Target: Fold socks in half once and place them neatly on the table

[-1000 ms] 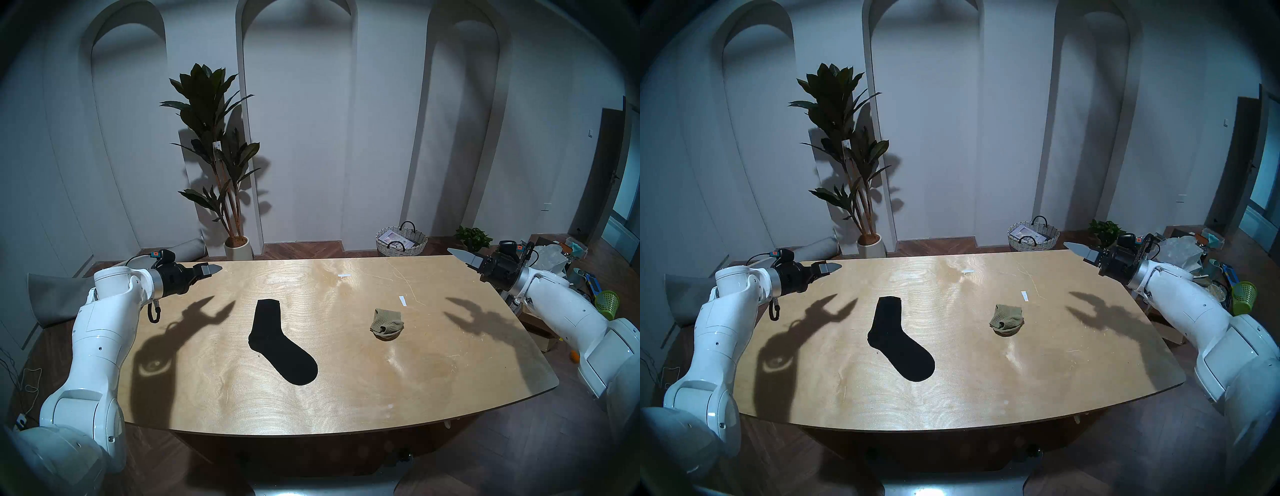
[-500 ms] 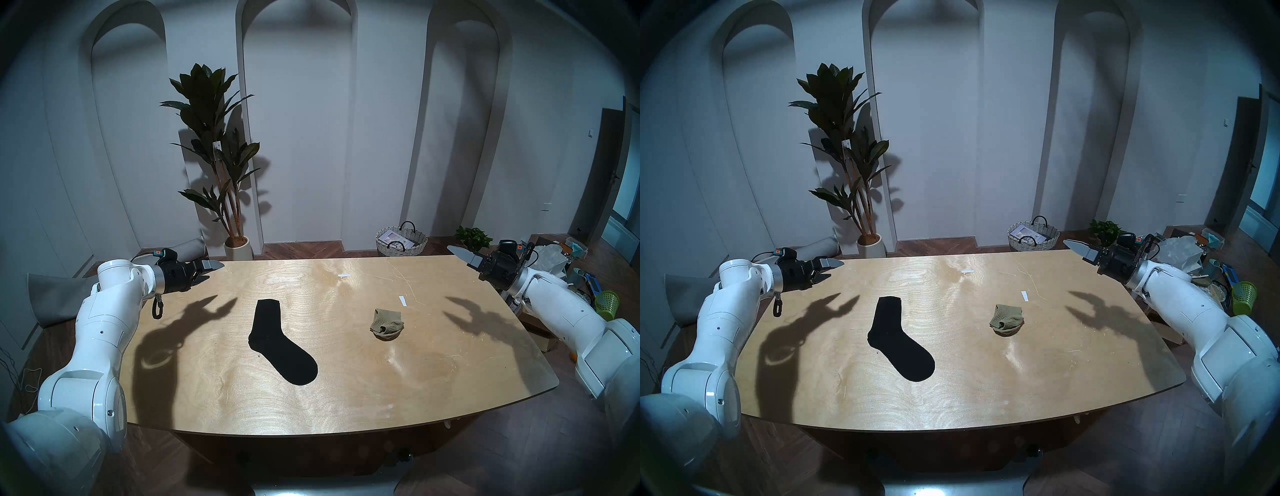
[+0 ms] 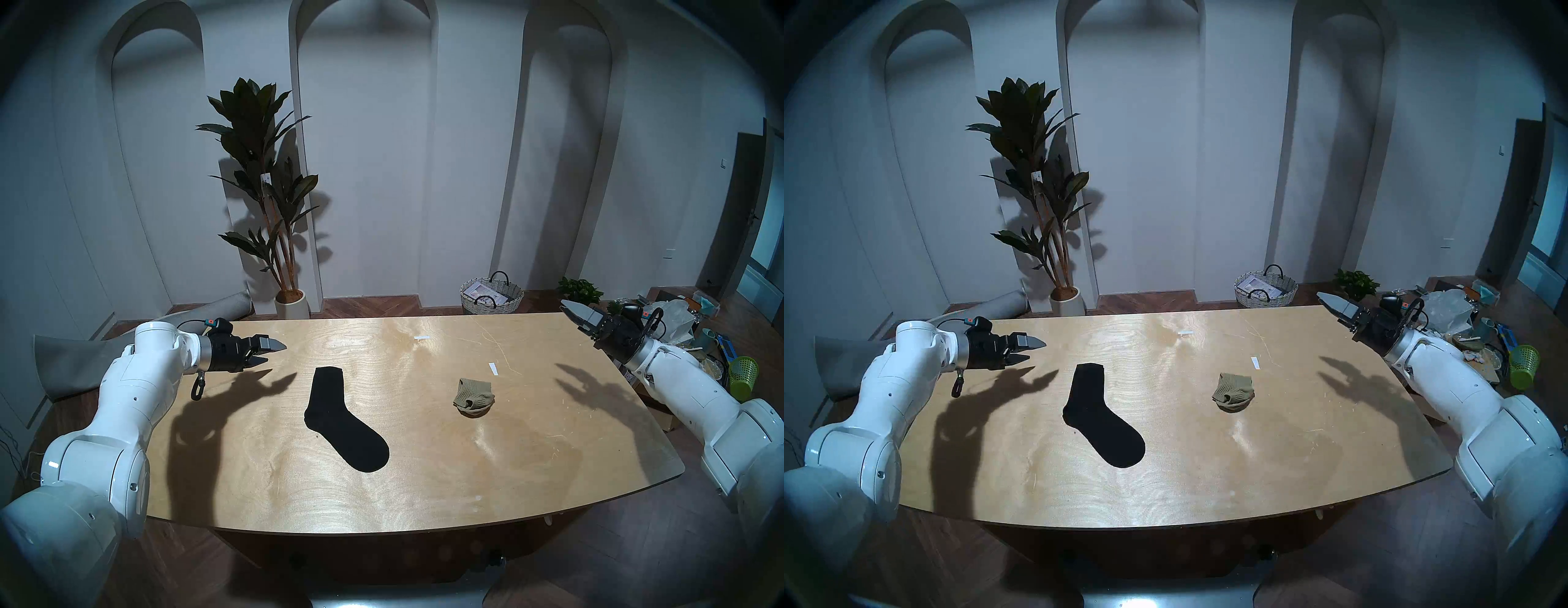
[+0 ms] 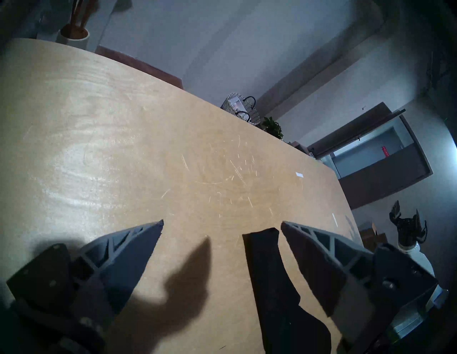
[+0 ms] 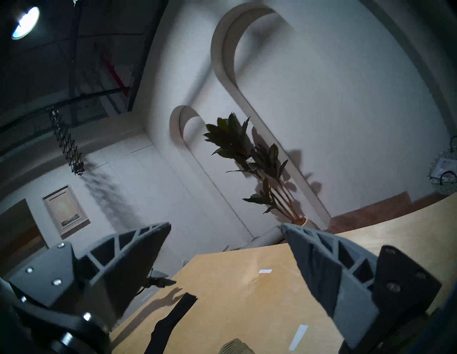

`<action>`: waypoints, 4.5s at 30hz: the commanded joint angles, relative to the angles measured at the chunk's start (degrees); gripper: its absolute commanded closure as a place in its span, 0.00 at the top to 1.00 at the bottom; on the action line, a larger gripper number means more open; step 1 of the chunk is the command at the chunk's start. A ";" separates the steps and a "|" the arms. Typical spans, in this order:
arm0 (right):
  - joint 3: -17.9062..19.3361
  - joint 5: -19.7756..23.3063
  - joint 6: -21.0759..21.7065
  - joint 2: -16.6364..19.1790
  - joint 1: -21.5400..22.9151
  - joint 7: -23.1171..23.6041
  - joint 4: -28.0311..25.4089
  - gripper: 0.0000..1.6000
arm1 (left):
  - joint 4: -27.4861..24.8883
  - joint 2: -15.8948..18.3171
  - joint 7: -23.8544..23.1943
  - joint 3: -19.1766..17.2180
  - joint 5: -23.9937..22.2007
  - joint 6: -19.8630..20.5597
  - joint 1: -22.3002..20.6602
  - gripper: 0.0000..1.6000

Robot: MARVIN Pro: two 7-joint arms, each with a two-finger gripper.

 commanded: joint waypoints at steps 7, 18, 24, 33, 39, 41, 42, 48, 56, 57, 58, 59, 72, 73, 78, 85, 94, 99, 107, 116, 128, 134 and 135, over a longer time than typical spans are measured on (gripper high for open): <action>3.51 3.54 0.71 2.85 -1.14 -0.46 -3.05 1.00 | 4.13 -0.28 -5.62 5.47 2.84 -2.53 -6.56 1.00; 3.69 3.47 1.19 3.88 -2.86 -0.74 -6.35 1.00 | 10.18 -3.10 -5.74 8.31 5.07 -4.30 -10.88 1.00; 3.93 3.63 1.71 4.31 -3.58 -1.00 -7.59 1.00 | 12.63 -4.49 -5.72 9.65 6.33 -5.05 -12.79 1.00; 4.54 4.30 2.71 5.11 -5.02 -1.24 -9.48 1.00 | 16.71 -6.04 -6.23 11.41 7.99 -6.68 -14.60 1.00; 4.86 4.65 3.33 5.68 -6.05 -1.35 -10.85 1.00 | 19.18 -6.90 -6.49 12.32 8.99 -7.78 -15.62 1.00; 4.96 4.77 3.46 5.88 -6.40 -1.46 -11.30 1.00 | 19.82 -7.16 -6.73 12.54 9.22 -8.26 -15.89 1.00; 5.02 4.83 3.52 5.98 -6.59 -1.52 -11.53 1.00 | 20.14 -7.29 -6.81 12.64 9.32 -8.45 -16.05 1.00; 5.46 5.38 3.90 6.60 -7.81 -1.95 -12.90 1.00 | 21.60 -8.56 -8.16 13.64 10.17 -9.23 -16.83 1.00; 6.48 6.54 4.13 7.26 -9.36 -2.96 -14.45 1.00 | 23.40 -10.29 -9.75 15.63 11.81 -9.70 -17.56 1.00; 6.55 6.64 4.15 7.31 -9.51 -3.10 -14.51 1.00 | 23.62 -10.54 -9.51 15.89 12.07 -9.70 -17.66 1.00; 6.69 6.84 4.25 7.32 -9.72 -3.19 -14.58 1.00 | 23.81 -10.75 -9.67 16.09 12.23 -9.72 -17.81 1.00; 6.86 7.03 4.27 7.42 -10.00 -3.47 -14.81 1.00 | 24.10 -10.93 -9.89 16.37 12.49 -9.86 -18.04 1.00; 8.24 8.52 5.13 8.02 -11.62 -4.16 -14.80 1.00 | 26.75 -12.89 -11.06 18.25 14.19 -10.58 -19.44 1.00; 8.31 8.55 5.22 8.05 -11.63 -4.17 -14.69 1.00 | 26.96 -13.01 -11.20 18.33 14.27 -10.64 -19.53 1.00; 8.41 8.50 5.86 7.81 -11.18 -3.82 -13.33 1.00 | 27.90 -13.68 -11.55 18.81 14.72 -10.99 -19.62 1.00; 7.86 7.76 7.07 6.78 -9.60 -2.66 -10.39 1.00 | 28.98 -14.33 -12.19 19.28 15.11 -11.28 -19.66 1.00; 6.95 6.24 8.13 5.91 -7.47 -0.51 -6.96 1.00 | 29.91 -14.95 -11.86 18.85 14.73 -11.69 -19.43 0.85; 6.75 5.03 8.68 5.73 -6.31 0.82 -4.94 1.00 | 30.32 -15.31 -11.47 18.44 14.47 -11.74 -19.22 0.43; 6.50 2.93 9.39 4.88 -4.40 3.44 -1.43 1.00 | 30.47 -15.34 -10.01 17.00 13.30 -12.09 -19.11 0.00; 6.81 1.44 9.71 4.52 -3.68 5.07 0.10 1.00 | 29.61 -14.25 -6.61 14.41 11.40 -12.72 -21.43 0.00; 7.13 0.14 10.01 4.22 -3.16 5.79 1.64 1.00 | 28.51 -13.69 1.20 10.04 8.39 -13.92 -24.56 0.00; 7.02 -0.16 10.01 3.86 -2.77 5.95 2.63 1.00 | 28.09 -14.10 5.34 8.35 7.33 -15.64 -24.87 0.00; 6.99 -0.21 10.01 3.78 -2.69 5.97 2.80 1.00 | 28.02 -14.16 5.75 8.10 7.15 -15.85 -24.91 0.00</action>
